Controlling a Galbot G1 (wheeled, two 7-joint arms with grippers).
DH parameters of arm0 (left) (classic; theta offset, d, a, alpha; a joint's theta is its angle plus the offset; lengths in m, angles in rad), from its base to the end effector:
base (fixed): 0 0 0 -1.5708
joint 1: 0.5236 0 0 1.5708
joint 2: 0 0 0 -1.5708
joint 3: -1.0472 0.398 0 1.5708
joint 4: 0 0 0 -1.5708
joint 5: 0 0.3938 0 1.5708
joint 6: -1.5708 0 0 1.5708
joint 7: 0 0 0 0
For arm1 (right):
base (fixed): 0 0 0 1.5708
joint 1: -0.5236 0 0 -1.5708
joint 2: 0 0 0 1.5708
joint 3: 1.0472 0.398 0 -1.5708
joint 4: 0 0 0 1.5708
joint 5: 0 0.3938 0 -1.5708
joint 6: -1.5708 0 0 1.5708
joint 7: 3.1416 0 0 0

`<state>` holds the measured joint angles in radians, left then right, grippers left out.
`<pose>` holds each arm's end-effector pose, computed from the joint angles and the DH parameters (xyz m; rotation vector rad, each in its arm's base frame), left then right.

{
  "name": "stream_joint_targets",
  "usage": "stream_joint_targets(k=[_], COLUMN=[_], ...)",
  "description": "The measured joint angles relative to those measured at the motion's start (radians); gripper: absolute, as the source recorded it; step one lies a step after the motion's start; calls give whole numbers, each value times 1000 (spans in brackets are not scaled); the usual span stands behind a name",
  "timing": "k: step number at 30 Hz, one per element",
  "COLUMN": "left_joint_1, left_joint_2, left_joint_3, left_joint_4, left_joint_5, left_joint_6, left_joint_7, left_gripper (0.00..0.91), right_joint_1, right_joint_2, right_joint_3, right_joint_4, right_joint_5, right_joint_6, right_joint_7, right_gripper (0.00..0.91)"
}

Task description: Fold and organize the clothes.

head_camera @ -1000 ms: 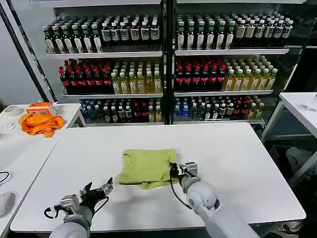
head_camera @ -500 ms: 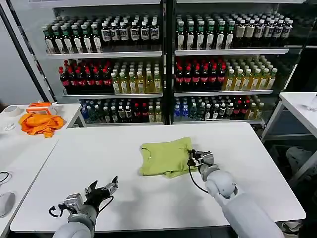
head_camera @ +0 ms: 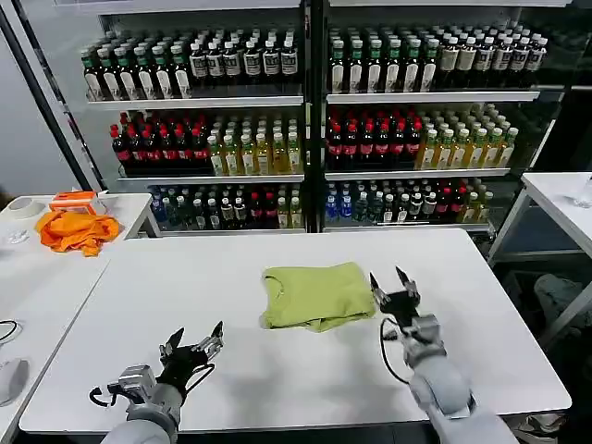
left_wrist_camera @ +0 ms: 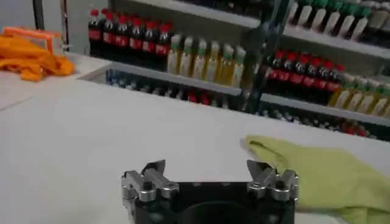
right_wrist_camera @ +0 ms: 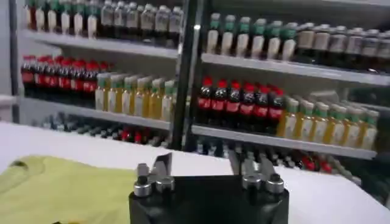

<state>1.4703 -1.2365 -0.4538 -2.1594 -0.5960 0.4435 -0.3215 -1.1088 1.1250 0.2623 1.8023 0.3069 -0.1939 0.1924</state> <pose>0.2253 0.0373 -0.2955 -0.0146 -2.7336 0.2895 0.3499 -0.0433 -0.3425 0.1919 -3.0071 0.2121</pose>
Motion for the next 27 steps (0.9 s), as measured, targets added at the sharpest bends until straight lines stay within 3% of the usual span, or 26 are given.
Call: stream_joint_targets(k=[11, 27], left_joint_1=[38, 100], left_joint_2=[13, 11], left_joint_3=[-2, -17], left_joint_4=[-55, -120], left_joint_5=[76, 170], left_joint_6=[-72, -149], left_joint_7=[41, 67], left_gripper=[907, 907], right_joint_1=[-367, -577], right_joint_2=[69, 140], right_joint_3=[212, 330], right_joint_4=[259, 450], right_joint_5=[-16, -50], right_joint_6=[18, -1], right_joint_7=[-28, -57], right_gripper=[907, 907])
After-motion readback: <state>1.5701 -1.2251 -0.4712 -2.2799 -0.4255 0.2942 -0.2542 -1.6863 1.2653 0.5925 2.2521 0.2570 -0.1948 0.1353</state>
